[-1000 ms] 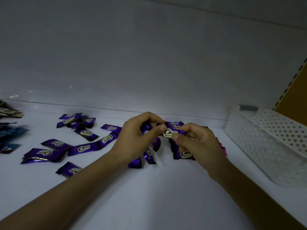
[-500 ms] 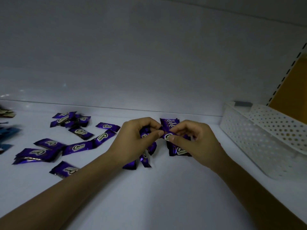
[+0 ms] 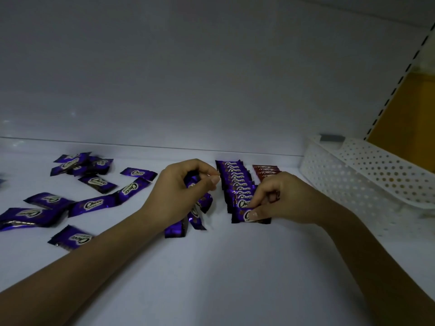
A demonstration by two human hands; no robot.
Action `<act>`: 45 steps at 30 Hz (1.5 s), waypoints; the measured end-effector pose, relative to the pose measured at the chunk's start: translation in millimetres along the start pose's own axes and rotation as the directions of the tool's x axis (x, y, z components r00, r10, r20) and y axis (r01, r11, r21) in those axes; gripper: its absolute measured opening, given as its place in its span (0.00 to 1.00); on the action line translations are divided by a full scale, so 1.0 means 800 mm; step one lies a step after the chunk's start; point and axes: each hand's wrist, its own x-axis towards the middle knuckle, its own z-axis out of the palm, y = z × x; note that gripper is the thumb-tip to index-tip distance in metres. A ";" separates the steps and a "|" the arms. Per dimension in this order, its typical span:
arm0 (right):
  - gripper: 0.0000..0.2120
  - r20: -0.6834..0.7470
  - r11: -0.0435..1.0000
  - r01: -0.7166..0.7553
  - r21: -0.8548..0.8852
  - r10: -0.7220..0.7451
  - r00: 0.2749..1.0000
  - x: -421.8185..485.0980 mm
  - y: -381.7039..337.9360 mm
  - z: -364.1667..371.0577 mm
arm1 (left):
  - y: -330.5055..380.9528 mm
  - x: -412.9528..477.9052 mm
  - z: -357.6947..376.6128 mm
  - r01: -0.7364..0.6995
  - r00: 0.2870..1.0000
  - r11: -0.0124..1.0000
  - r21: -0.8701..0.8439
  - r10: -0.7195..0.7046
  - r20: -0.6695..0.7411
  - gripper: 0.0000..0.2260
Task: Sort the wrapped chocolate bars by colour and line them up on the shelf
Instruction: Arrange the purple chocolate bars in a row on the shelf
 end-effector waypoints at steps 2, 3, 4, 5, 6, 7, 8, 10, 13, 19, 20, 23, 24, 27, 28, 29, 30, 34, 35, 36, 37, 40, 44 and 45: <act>0.11 -0.039 0.997 0.023 -0.078 -0.026 0.999 0.001 0.001 0.000 | 0.000 0.001 0.000 -0.003 1.000 1.000 -0.004 0.003 -0.009 0.06; 0.11 -0.058 0.993 0.032 -0.114 -0.039 0.998 0.001 0.001 0.001 | 0.000 0.001 0.001 0.000 1.000 1.000 -0.008 0.000 -0.010 0.06; 0.11 -0.077 0.989 0.038 -0.142 -0.050 0.996 0.001 0.002 0.001 | 0.000 0.001 0.001 0.003 1.000 1.000 -0.013 -0.003 -0.011 0.06; 0.10 -0.094 0.986 0.042 -0.161 -0.058 0.994 0.002 0.003 0.001 | 0.001 0.001 0.001 0.006 1.000 1.000 -0.017 -0.007 -0.011 0.06; 0.10 -0.105 0.983 0.045 -0.176 -0.064 0.992 0.002 0.004 0.001 | 0.001 0.001 0.001 0.008 1.000 1.000 -0.019 -0.008 -0.011 0.05; 0.10 -0.109 0.981 0.048 -0.189 -0.070 0.992 0.003 0.005 0.002 | 0.001 0.001 0.001 0.008 1.000 1.000 -0.019 -0.008 -0.013 0.05; 0.09 -0.110 0.978 0.050 -0.201 -0.073 0.991 0.003 0.006 0.003 | 0.001 0.001 0.001 0.008 1.000 1.000 -0.018 -0.008 -0.016 0.05; 0.09 -0.114 0.975 0.056 -0.213 -0.082 0.990 0.004 0.007 0.004 | 0.001 0.001 0.000 0.016 1.000 1.000 -0.019 -0.016 -0.025 0.05; 0.10 -0.119 0.977 0.066 -0.204 -0.091 0.989 0.005 0.008 0.006 | 0.002 0.003 -0.001 0.025 0.999 0.999 -0.032 -0.026 -0.035 0.05; 0.07 -0.129 0.985 0.055 -0.165 -0.077 0.989 0.004 0.007 0.007 | 0.005 0.005 -0.005 0.052 0.996 0.996 -0.072 -0.057 -0.067 0.05; 0.07 -0.158 0.989 0.047 -0.142 -0.070 0.985 0.004 0.006 0.007 | 0.006 0.005 -0.006 0.063 0.994 0.995 -0.082 -0.070 -0.081 0.05; 0.14 -0.274 0.997 0.073 -0.001 -0.071 0.959 0.004 -0.001 0.008 | 0.008 0.008 -0.007 0.086 0.982 0.992 -0.090 -0.100 -0.163 0.05; 0.17 -0.289 0.995 0.091 0.048 -0.074 0.955 0.003 -0.006 0.012 | 0.010 0.009 -0.008 0.094 0.974 0.992 -0.088 -0.109 -0.197 0.05; 0.15 -0.255 0.983 0.133 0.126 -0.097 0.962 0.004 -0.027 0.032 | 0.022 0.014 -0.009 0.137 0.948 0.968 -0.210 -0.190 -0.257 0.04; 0.15 -0.232 0.977 0.145 0.154 -0.107 0.967 0.004 -0.035 0.041 | 0.026 0.015 -0.008 0.164 0.934 0.933 -0.321 -0.251 -0.253 0.04; 0.17 -0.199 0.970 0.149 0.192 -0.110 0.974 0.005 -0.042 0.050 | 0.032 0.016 -0.006 0.194 0.919 0.868 -0.456 -0.324 -0.227 0.04; 0.18 -0.164 0.961 0.145 0.237 -0.108 0.981 0.007 -0.047 0.058 | 0.038 0.017 -0.004 0.219 0.905 0.779 -0.588 -0.387 -0.177 0.04; 0.21 -0.109 0.883 0.098 0.459 -0.054 0.993 0.011 -0.061 0.072 | 0.048 0.018 0.002 0.239 0.902 0.571 -0.785 -0.430 -0.038 0.04; 0.24 -0.101 0.864 0.066 0.498 -0.018 0.995 0.011 -0.061 0.072 | 0.049 0.018 0.002 0.239 0.905 0.562 -0.792 -0.425 -0.029 0.04; 0.26 -0.093 0.852 0.037 0.523 0.014 0.996 0.012 -0.061 0.071 | 0.049 0.018 0.003 0.240 0.909 0.558 -0.794 -0.417 -0.019 0.04; 0.25 -0.091 0.849 0.021 0.528 0.032 0.995 0.012 -0.060 0.071 | 0.048 0.018 0.003 0.242 0.913 0.553 -0.797 -0.408 -0.006 0.04; 0.15 -0.081 0.887 0.020 0.462 0.020 0.997 0.012 -0.057 0.067 | 0.046 0.017 0.007 0.250 0.919 0.548 -0.799 -0.395 0.016 0.05; 0.10 0.006 0.914 -0.018 0.404 0.018 1.000 0.004 -0.055 0.053 | 0.039 0.022 0.000 0.200 0.895 0.590 -0.782 -0.436 -0.099 0.03; 0.10 -0.015 0.925 -0.007 0.379 0.013 1.000 0.002 -0.054 0.051 | 0.035 0.024 -0.005 0.185 0.880 0.611 -0.770 -0.451 -0.147 0.03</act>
